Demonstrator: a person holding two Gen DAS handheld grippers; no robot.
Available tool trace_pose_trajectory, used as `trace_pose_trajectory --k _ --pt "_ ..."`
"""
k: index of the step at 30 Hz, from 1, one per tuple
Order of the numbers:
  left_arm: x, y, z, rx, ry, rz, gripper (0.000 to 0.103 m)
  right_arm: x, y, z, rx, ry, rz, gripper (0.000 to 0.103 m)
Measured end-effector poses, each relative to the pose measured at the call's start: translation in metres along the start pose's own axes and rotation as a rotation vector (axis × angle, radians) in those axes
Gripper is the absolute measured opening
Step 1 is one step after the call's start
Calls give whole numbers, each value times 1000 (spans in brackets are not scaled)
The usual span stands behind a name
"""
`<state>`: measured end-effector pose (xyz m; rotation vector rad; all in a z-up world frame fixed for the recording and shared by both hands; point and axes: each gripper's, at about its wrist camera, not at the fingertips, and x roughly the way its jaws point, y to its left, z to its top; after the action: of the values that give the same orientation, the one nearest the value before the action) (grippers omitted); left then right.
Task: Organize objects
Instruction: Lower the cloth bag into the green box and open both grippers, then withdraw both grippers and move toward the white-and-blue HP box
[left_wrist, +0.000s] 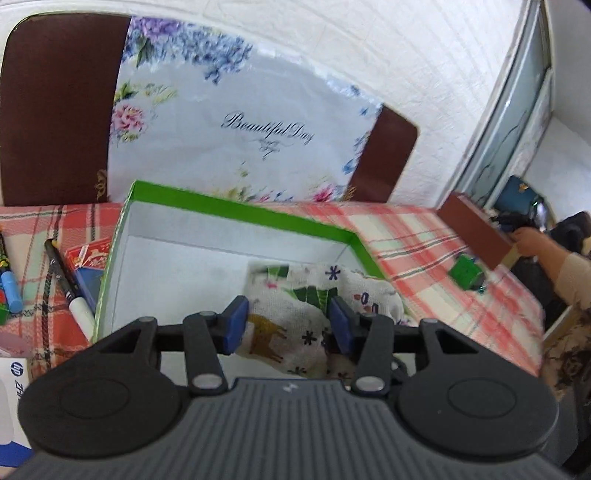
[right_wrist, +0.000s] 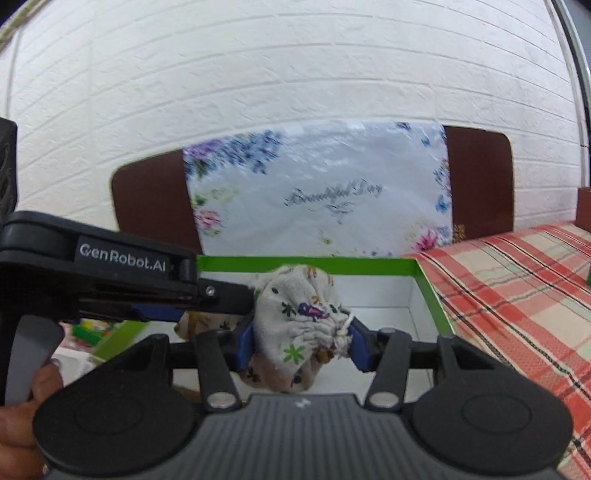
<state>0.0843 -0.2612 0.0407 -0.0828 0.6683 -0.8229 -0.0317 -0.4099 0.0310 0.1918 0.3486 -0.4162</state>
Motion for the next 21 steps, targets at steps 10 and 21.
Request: trace_pose_trajectory --k 10,21 --pt "-97 7 -32 80 -97 28 60 -78 50 -32 -19 -138 -12 57" --pt "-171 79 -101 6 -9 398 62 -95 139 -89 -16 202 247 57"
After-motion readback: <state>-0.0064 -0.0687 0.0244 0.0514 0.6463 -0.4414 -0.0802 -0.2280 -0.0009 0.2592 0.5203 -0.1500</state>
